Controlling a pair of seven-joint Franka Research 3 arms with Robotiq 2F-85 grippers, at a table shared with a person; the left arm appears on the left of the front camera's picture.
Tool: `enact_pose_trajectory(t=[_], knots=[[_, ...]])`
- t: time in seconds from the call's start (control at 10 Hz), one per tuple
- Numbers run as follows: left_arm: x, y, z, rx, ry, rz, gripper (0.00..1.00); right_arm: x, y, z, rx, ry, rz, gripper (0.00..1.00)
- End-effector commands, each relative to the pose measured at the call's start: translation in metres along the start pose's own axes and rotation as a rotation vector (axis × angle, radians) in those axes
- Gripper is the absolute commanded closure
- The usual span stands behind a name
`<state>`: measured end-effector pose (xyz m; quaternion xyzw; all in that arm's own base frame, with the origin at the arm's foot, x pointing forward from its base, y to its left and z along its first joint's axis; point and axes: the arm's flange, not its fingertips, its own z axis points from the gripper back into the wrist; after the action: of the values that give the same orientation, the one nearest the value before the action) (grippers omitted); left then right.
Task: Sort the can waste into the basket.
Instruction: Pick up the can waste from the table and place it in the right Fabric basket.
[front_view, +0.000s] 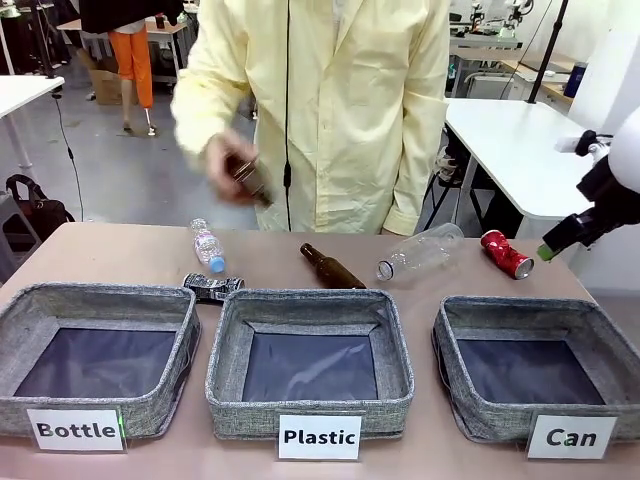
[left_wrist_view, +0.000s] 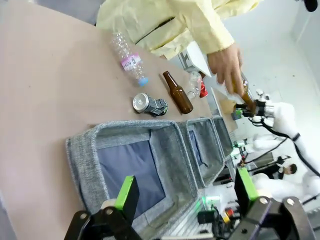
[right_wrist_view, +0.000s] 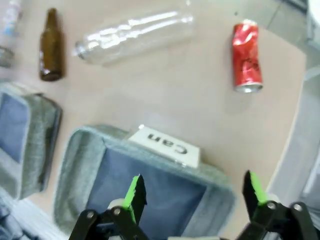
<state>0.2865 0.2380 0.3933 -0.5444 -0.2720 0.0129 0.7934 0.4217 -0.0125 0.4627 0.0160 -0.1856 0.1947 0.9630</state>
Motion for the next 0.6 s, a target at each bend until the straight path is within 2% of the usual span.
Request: enact_pose_trajectory(t=[0.0,0.3,0.5], knots=[[0.0,-0.001,0.0,-0.022,-0.018,-0.02,0.0,0.054,-0.036,-0.024,0.017,0.074,-0.078,0.0],[0.0,-0.001,0.0,-0.022,-0.018,-0.02,0.0,0.088,-0.071,-0.079,0.053,0.082,-0.072,0.0],[0.0,-0.001,0.0,-0.022,-0.018,-0.02,0.0,0.097,-0.081,-0.116,0.073,0.061,-0.07,0.0]])
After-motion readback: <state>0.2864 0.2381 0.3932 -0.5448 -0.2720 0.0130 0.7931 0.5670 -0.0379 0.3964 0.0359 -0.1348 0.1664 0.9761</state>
